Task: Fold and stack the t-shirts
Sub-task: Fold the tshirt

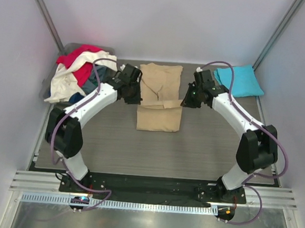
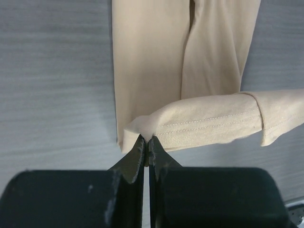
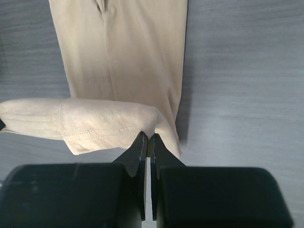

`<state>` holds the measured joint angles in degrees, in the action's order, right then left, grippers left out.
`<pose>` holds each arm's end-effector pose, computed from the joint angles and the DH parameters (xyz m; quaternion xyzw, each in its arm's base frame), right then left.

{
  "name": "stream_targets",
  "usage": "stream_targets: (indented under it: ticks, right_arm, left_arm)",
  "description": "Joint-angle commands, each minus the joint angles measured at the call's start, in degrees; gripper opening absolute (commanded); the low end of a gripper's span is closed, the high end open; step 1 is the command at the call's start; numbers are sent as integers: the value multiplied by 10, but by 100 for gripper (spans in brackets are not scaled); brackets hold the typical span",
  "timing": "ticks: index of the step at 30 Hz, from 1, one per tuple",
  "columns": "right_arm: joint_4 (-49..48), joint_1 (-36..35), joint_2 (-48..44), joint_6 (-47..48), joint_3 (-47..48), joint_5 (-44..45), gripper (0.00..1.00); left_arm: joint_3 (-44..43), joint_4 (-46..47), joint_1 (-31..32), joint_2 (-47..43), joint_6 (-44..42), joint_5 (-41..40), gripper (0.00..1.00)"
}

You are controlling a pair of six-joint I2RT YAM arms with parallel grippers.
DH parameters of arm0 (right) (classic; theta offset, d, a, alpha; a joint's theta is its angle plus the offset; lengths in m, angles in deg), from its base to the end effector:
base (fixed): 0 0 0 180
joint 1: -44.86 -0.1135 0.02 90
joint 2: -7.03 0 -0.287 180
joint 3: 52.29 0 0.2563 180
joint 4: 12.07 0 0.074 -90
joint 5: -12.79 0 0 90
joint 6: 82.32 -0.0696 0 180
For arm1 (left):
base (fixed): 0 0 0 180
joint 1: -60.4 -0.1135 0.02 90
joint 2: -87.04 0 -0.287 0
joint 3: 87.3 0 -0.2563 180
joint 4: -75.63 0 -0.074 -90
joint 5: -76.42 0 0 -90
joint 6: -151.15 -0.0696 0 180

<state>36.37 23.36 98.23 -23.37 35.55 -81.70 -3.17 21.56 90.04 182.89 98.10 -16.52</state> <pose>0.3428 0.1409 0.2727 0.0658 0.9420 0.1779 0.2768 0.3406 -0.1897 0.2829 -0.0685 0.9484 -0.1490 0.2713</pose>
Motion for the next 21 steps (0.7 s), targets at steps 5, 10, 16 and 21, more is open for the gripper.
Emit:
stream_targets:
  ticks: [5, 10, 16, 21]
  right_arm:
    - [-21, 38, 95, 49, 102, -39, 1]
    - [-25, 44, 157, 55, 145, -71, 1]
    - [-28, 51, 209, 48, 178, -79, 1]
    - [-26, 59, 245, 39, 217, -83, 14]
  left_arm:
    - [-106, -11, -53, 100, -54, 47, 0]
    - [-136, -12, -64, 145, -61, 47, 0]
    - [-168, -13, -76, 201, -65, 48, 0]
    - [-246, -39, -88, 252, -72, 62, 4]
